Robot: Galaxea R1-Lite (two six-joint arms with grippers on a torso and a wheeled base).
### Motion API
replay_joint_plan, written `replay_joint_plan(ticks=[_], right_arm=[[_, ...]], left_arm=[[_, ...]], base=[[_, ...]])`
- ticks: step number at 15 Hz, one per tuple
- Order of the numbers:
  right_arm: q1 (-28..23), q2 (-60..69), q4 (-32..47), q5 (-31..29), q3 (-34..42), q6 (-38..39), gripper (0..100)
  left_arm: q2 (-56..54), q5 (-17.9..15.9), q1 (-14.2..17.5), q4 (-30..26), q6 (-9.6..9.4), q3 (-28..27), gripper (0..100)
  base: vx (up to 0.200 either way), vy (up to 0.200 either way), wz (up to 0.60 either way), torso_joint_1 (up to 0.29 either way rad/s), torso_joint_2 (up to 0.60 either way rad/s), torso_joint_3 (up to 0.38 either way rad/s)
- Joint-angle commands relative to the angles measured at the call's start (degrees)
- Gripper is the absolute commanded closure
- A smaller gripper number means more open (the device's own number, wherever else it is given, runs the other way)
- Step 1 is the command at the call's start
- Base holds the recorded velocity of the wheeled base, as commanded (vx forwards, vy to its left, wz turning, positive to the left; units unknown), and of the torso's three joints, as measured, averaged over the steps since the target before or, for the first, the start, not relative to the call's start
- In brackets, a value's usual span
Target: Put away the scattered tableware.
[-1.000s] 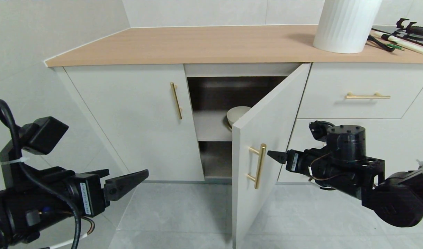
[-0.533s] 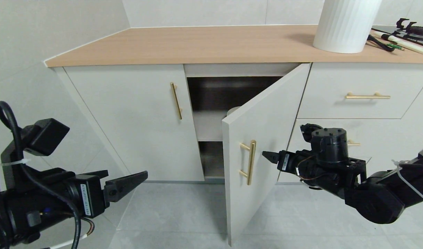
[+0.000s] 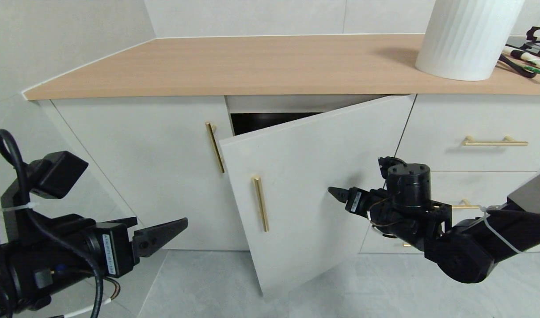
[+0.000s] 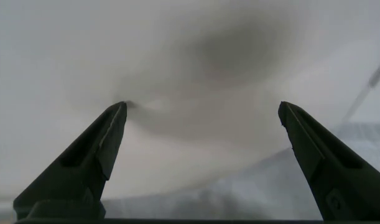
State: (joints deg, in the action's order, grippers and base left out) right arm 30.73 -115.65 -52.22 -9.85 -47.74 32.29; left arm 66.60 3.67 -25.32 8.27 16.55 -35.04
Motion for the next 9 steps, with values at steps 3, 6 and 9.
replay_joint_plan(ticks=[3,6,9], right_arm=[[0.03,-2.82,-0.16,-3.60,-4.03,1.81,0],[-0.32,-3.26,-0.16,-5.18,-5.26,1.98,0],[-1.20,-5.29,-0.07,-8.43,-8.25,3.30,0]], left_arm=[[0.02,0.02,0.01,0.00,0.06,0.32,0],[0.11,-0.07,0.01,0.00,-0.03,0.41,0],[0.11,-0.07,0.01,0.00,0.06,0.41,0]], base=[[0.000,0.000,0.00,0.000,0.00,0.000],[0.000,0.000,0.00,0.000,0.00,0.000],[0.000,0.000,0.00,0.000,0.00,0.000]])
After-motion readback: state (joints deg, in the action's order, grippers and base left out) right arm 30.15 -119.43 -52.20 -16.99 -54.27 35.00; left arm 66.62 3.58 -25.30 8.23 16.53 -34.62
